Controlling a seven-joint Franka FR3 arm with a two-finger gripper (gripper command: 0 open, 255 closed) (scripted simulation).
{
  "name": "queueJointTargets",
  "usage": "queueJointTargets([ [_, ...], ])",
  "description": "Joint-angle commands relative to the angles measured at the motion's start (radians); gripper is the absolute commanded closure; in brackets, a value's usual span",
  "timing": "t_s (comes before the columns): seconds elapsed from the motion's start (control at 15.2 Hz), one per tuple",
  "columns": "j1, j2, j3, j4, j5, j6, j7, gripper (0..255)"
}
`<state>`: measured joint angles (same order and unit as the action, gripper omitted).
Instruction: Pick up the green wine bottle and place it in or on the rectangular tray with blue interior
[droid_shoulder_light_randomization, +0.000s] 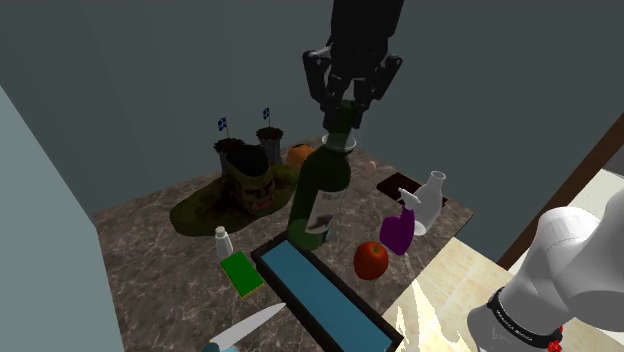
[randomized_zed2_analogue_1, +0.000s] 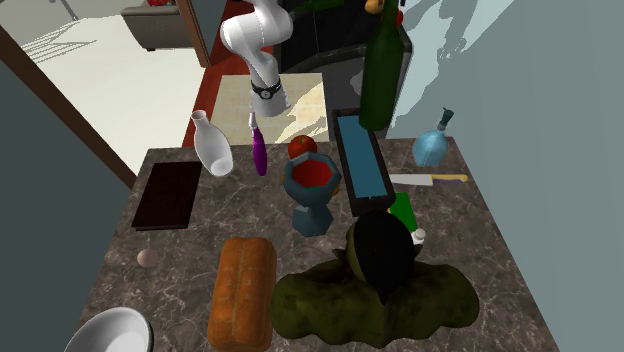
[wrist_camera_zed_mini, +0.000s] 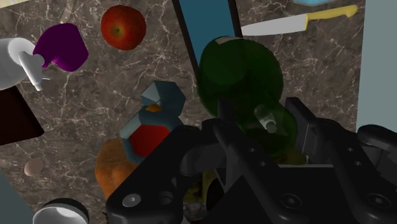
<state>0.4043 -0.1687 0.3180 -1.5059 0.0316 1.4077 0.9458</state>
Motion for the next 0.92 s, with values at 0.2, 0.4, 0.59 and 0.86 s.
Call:
queueJointTargets([
  [0.2, 0.001, -0.037, -0.004, -0.110, 0.011, 0.076, -0.006, 255],
  [0.4, 0.001, -0.056, -0.006, -0.171, 0.016, 0.119, -0.010, 255],
  [0.59, 0.002, -0.071, -0.008, -0.229, 0.020, 0.161, -0.013, 255],
  [0.86, 0.004, -0.089, -0.008, -0.301, 0.025, 0.217, -0.017, 255],
])
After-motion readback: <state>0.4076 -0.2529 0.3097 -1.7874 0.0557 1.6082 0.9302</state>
